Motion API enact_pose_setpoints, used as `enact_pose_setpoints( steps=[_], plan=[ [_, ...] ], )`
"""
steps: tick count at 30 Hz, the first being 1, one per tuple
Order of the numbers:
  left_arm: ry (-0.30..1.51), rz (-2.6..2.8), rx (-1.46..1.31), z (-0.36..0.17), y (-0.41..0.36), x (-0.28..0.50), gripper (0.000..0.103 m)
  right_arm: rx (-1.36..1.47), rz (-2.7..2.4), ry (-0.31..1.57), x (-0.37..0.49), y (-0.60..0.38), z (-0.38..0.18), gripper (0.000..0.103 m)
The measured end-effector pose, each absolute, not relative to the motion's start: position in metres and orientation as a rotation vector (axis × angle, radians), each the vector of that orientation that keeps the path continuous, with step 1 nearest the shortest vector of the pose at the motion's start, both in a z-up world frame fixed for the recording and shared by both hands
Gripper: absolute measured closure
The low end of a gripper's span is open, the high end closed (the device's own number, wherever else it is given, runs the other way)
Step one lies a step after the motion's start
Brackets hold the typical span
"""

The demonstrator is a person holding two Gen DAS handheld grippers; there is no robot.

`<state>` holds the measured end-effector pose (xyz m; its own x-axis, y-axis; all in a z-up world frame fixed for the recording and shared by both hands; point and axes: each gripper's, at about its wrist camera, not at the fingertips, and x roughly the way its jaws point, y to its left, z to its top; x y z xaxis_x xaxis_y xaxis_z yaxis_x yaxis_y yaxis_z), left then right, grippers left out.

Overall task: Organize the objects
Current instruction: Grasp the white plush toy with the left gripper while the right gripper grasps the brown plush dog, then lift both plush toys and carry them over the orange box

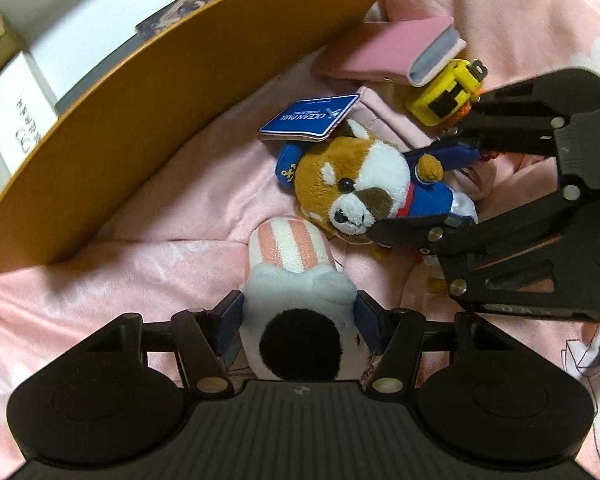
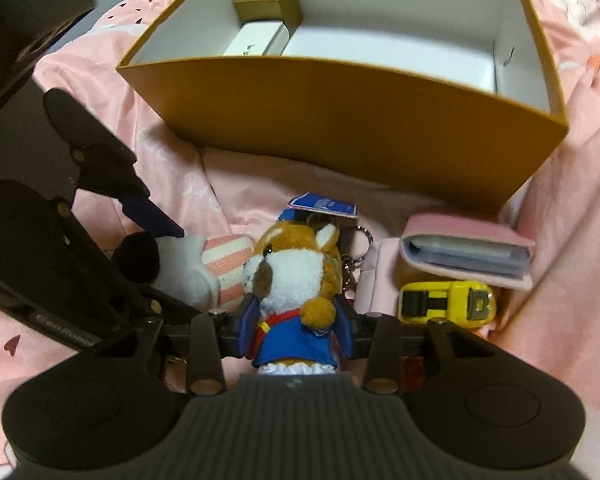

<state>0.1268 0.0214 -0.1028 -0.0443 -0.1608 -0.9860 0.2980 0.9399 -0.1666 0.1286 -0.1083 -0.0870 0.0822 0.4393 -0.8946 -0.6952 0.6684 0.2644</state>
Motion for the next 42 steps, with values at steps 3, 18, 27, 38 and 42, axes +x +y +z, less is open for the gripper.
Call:
enact_pose_setpoints(
  steps=[3,18,27,38,42],
  plan=[
    [1.556,-0.357,0.100,-0.103,0.022,0.117,0.035,-0.245,0.869,1.230,0.128,-0.108,-0.093,0.060],
    [1.293,-0.126,-0.299,-0.086,0.067,0.053,0.043,-0.073,0.813,1.161,0.116,-0.144,-0.071,0.065],
    [1.016,-0.067,-0.471,-0.027,0.079,0.016,0.043,0.024,0.765,1.095,0.118,-0.163,-0.037,0.065],
    [0.774,-0.120,-0.473,0.047,0.078,0.047,0.043,0.171,0.802,0.971,0.133,-0.185,0.035,0.065],
    [0.725,-0.118,-0.475,0.061,0.081,0.062,0.043,0.169,0.811,0.914,0.145,-0.184,0.058,0.065]
  ],
)
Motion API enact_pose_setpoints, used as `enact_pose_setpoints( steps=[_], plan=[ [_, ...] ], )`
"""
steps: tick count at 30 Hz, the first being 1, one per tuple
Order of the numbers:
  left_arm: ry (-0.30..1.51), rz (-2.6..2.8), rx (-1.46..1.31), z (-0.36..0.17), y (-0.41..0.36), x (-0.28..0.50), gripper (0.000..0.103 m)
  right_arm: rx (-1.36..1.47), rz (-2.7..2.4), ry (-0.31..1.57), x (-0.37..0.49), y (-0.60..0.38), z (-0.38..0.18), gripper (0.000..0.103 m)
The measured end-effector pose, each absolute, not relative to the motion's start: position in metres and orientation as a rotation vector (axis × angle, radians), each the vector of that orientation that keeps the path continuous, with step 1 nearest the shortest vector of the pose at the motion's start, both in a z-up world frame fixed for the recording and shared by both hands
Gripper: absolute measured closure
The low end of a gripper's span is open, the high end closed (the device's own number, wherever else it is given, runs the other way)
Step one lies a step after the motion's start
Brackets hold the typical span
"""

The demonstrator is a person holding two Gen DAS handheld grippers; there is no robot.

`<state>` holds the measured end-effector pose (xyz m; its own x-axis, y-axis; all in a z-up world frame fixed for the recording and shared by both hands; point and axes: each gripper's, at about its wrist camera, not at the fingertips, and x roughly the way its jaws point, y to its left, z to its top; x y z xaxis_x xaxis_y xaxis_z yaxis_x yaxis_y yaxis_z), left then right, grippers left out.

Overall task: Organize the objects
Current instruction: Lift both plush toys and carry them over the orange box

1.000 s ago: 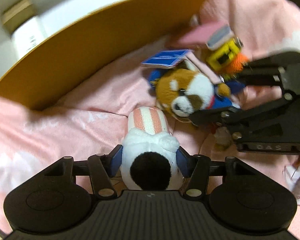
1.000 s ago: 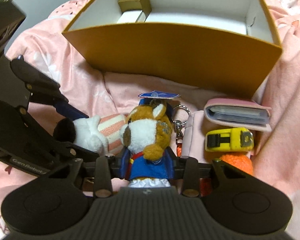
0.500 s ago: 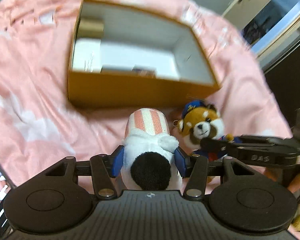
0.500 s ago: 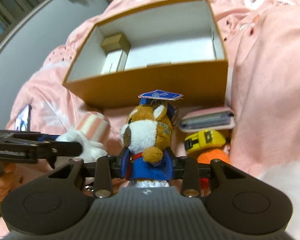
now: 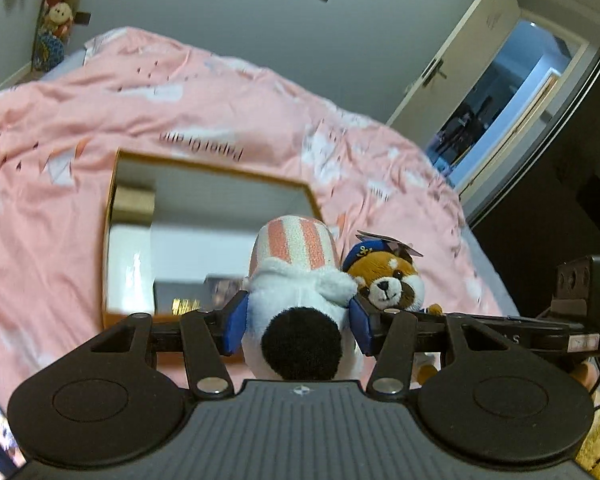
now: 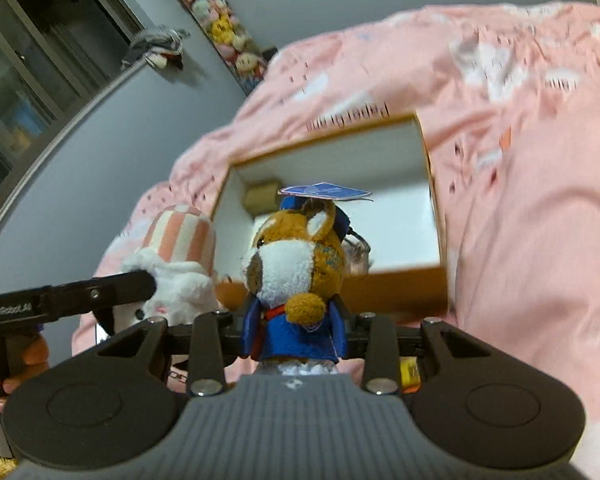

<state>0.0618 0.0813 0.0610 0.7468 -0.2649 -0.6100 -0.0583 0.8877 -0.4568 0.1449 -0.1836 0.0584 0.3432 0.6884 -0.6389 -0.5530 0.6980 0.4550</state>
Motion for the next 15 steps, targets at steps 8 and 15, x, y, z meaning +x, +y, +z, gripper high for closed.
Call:
enact_pose_setpoints(
  steps=[8,15],
  plan=[
    [0.684,-0.079,-0.494,0.066,0.088,0.104,0.043,0.138,0.769,0.859,0.184,-0.177,0.078,0.065],
    [0.696,-0.067,-0.526,0.053,0.094,0.136,0.043,0.122,0.726,0.870,0.219,-0.165,0.072,0.065]
  ],
)
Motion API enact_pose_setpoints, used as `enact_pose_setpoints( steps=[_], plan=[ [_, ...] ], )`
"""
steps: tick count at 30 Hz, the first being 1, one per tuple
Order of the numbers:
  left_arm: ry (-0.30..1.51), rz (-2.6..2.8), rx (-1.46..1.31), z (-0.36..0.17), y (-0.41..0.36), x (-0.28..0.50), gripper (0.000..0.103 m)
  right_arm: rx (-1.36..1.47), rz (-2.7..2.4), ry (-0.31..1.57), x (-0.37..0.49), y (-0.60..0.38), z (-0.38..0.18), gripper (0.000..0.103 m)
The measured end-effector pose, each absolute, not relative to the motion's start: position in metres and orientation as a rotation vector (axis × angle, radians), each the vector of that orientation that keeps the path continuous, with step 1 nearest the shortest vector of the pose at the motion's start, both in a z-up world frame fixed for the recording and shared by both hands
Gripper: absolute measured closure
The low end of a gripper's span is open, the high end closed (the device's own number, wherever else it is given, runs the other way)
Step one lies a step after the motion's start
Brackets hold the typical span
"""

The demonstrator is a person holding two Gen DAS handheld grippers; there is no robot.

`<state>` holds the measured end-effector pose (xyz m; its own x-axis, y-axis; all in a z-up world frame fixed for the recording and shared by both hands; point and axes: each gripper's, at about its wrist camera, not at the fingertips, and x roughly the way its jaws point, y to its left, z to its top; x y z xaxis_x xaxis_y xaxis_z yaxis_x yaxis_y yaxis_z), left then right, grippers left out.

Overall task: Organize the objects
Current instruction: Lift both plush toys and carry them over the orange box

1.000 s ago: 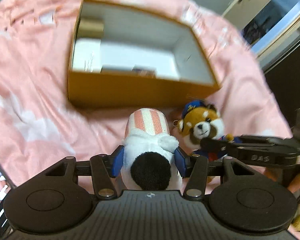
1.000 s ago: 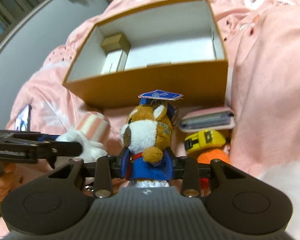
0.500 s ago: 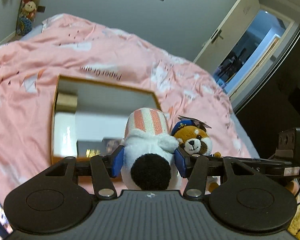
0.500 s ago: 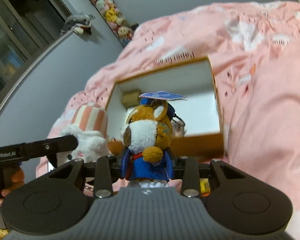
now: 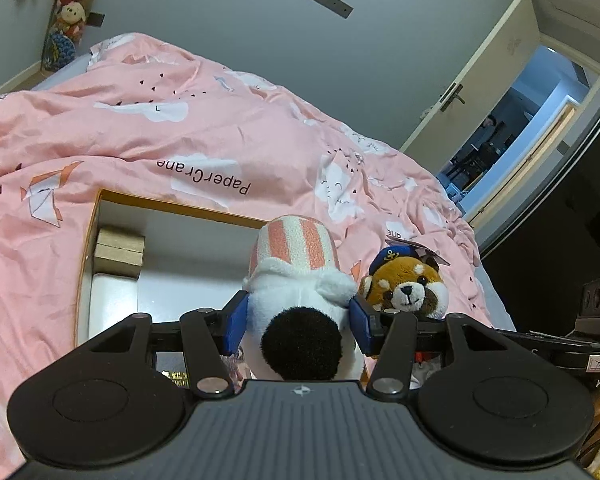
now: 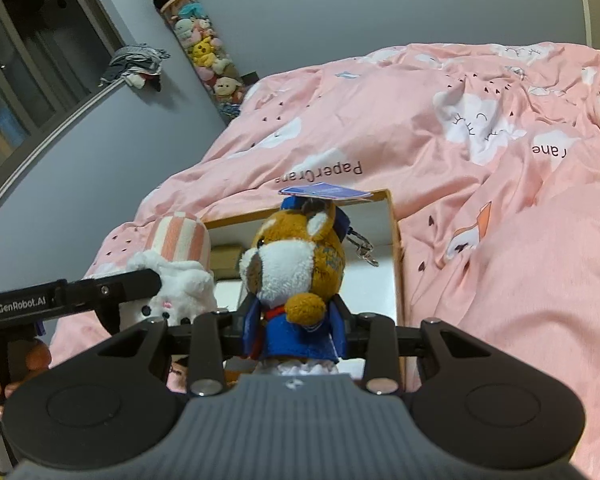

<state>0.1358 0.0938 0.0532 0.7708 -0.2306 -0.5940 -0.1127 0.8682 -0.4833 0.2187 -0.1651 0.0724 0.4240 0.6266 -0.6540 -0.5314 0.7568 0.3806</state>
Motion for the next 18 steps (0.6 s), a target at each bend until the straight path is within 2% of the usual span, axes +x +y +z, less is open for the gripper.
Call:
enact_pose_setpoints(
  steps=[18],
  plan=[
    [0.829,0.025,-0.529,-0.015,0.141,0.205,0.043,0.120,0.751,1.004,0.289,-0.088,0.006,0.065]
  ],
)
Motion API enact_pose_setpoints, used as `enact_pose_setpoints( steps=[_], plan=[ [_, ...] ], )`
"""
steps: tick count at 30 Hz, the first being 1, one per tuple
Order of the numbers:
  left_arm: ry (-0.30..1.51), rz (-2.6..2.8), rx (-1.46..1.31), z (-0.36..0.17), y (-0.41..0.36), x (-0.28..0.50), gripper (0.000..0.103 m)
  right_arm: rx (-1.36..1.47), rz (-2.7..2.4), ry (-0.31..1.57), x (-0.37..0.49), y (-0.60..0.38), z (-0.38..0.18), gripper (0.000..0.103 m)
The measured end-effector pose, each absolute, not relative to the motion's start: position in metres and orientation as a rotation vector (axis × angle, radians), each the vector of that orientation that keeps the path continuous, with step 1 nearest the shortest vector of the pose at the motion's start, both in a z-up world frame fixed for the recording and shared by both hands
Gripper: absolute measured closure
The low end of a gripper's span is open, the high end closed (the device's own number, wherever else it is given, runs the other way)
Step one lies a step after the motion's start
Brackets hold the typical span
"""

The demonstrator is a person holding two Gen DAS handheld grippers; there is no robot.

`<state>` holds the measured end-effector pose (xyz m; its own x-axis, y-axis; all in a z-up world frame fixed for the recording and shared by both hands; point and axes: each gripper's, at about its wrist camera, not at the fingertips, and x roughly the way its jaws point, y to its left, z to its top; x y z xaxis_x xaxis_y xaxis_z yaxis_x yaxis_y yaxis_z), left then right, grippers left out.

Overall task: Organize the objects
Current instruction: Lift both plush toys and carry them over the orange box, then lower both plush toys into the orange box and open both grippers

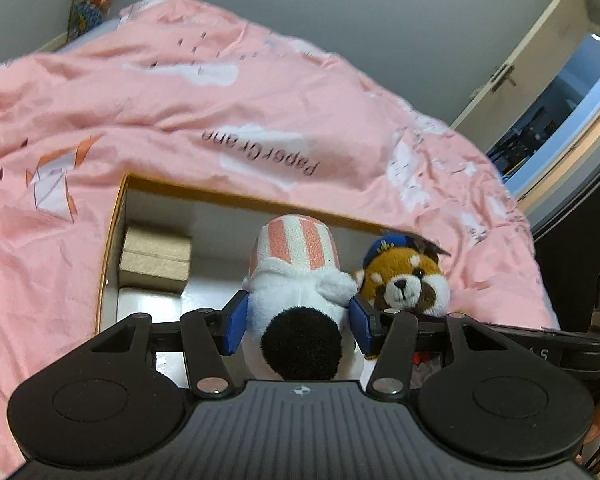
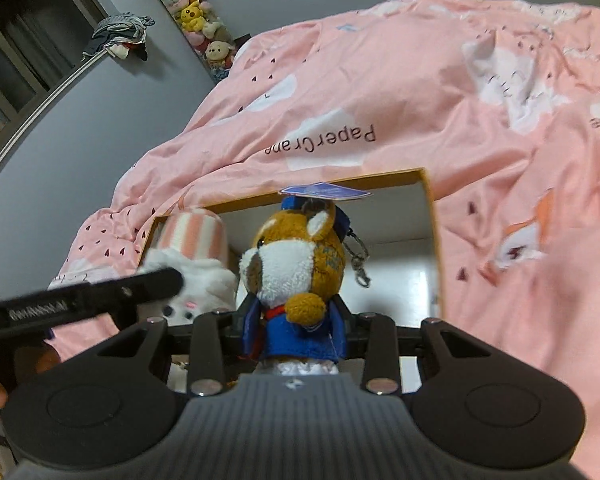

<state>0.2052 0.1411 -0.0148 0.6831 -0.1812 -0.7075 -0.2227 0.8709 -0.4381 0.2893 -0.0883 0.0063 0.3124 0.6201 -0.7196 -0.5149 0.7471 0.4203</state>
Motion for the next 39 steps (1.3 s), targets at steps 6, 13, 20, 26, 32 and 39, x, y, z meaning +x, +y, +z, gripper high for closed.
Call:
enact_pose_setpoints(
  steps=[6,13,20,26,32,39],
  plan=[
    [0.875,0.029,-0.540,-0.044,0.155,0.221,0.043,0.106,0.749,1.066,0.313,-0.058,-0.028,0.065],
    [0.918,0.054,-0.463,-0.062,0.157,0.230,0.043,0.120,0.770,1.129,0.328,-0.039,-0.057,0.065],
    [0.964,0.079,-0.386,-0.071,0.149,0.240,0.042,0.109,0.770,1.164,0.338,-0.026,-0.076,0.065],
    [0.961,0.084,-0.353,-0.075,0.145,0.241,0.038,0.090,0.771,1.185,0.340,-0.022,-0.085,0.059],
    [0.899,0.063,-0.433,-0.054,0.154,0.224,0.039,0.052,0.781,1.127,0.331,-0.032,-0.061,0.047],
    [0.944,0.101,-0.409,-0.057,0.148,0.222,0.059,0.032,0.769,1.170,0.327,-0.038,-0.066,0.072]
  ],
)
